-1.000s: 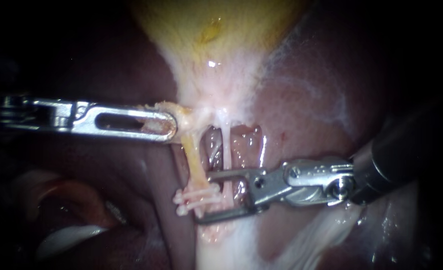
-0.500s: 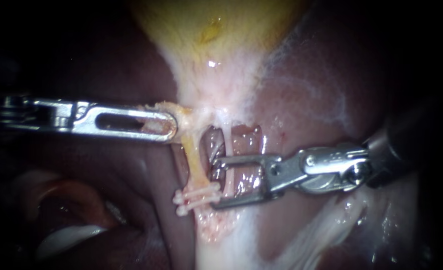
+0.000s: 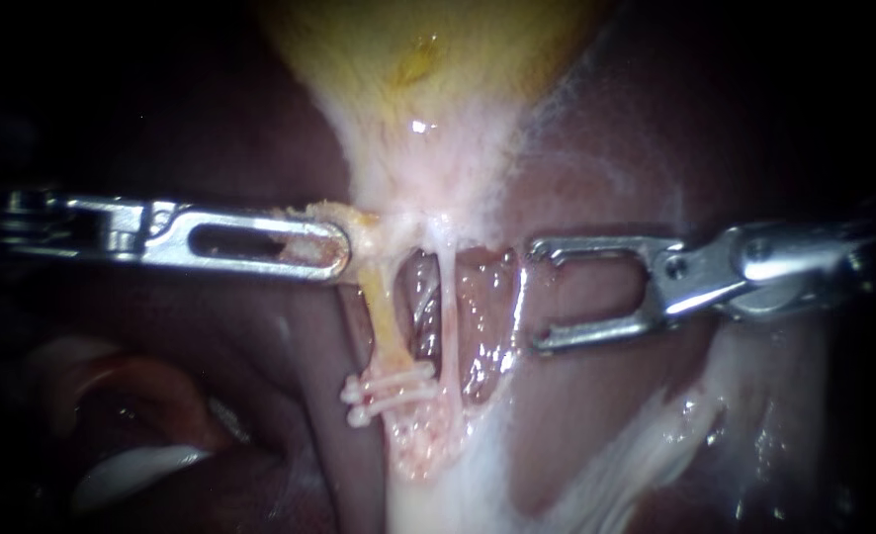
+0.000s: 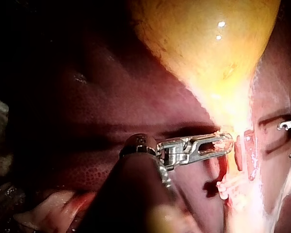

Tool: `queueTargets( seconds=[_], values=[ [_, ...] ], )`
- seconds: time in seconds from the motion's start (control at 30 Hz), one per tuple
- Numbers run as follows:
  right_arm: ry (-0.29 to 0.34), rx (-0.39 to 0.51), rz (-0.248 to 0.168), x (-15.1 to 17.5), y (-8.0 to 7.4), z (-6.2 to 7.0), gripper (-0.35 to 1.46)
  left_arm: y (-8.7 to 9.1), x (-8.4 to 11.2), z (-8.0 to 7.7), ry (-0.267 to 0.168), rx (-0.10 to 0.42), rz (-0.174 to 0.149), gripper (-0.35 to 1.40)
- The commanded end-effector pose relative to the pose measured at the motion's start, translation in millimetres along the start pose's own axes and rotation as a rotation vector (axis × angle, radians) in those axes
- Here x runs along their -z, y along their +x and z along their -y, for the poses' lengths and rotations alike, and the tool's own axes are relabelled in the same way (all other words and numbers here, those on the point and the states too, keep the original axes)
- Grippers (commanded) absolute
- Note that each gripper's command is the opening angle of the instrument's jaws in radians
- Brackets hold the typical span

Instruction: Going back second clip left tube

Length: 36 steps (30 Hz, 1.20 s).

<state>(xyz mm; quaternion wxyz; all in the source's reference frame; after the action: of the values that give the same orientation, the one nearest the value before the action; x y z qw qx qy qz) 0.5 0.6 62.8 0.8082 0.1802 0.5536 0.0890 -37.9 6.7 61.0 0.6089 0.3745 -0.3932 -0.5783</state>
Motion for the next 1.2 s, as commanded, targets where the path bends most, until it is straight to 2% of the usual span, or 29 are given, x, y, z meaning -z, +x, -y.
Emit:
queueTargets(
  seconds=[0.03,0.23,0.53,0.8,1.2],
  values=[
    [0.001,0.004,0.001,0.1,0.0,0.1,0.5,0.0,-0.1,0.0,0.0,0.0,0.0,-0.35],
    [0.002,0.005,0.0,0.0,0.0,0.3,0.5,-0.1,-1.2,-0.8,-0.003,-0.002,0.005,-0.35],
    [-0.001,0.006,0.001,-0.1,-0.1,0.4,0.5,-0.9,-4.4,-3.0,-0.013,-0.006,0.02,-0.35],
    [0.002,0.007,0.0,-0.1,-0.1,0.5,0.5,-1.2,-6.9,-4.6,-0.025,-0.012,0.012,-0.35],
    [0.005,0.006,-0.001,-0.1,0.0,0.7,0.5,-1.1,-7.3,-4.9,-0.029,-0.014,0.004,-0.35]
  ],
)
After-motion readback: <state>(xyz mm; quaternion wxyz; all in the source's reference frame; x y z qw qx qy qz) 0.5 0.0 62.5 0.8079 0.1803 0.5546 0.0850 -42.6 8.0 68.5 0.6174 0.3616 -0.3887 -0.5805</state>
